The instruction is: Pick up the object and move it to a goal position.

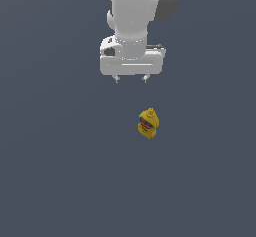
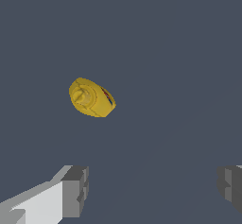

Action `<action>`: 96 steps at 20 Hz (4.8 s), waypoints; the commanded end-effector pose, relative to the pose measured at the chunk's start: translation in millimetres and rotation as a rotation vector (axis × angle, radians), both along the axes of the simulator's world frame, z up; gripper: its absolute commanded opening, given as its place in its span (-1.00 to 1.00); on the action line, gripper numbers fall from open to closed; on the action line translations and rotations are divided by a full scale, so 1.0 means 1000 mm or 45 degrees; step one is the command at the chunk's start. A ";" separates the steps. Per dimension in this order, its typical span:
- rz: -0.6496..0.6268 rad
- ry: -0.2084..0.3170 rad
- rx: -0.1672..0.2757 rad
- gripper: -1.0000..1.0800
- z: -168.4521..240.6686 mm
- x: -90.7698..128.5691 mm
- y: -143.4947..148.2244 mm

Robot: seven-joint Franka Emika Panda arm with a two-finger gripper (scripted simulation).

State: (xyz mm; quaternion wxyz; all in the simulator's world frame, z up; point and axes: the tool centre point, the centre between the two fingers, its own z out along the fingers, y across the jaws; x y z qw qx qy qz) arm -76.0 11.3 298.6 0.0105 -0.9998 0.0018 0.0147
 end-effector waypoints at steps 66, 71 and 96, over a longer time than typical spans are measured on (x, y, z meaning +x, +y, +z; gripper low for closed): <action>0.973 -0.045 -0.011 0.92 -0.104 0.051 0.083; 0.975 -0.046 -0.011 0.92 -0.124 0.051 0.083; 0.975 -0.047 -0.011 -1.00 -0.108 0.067 0.088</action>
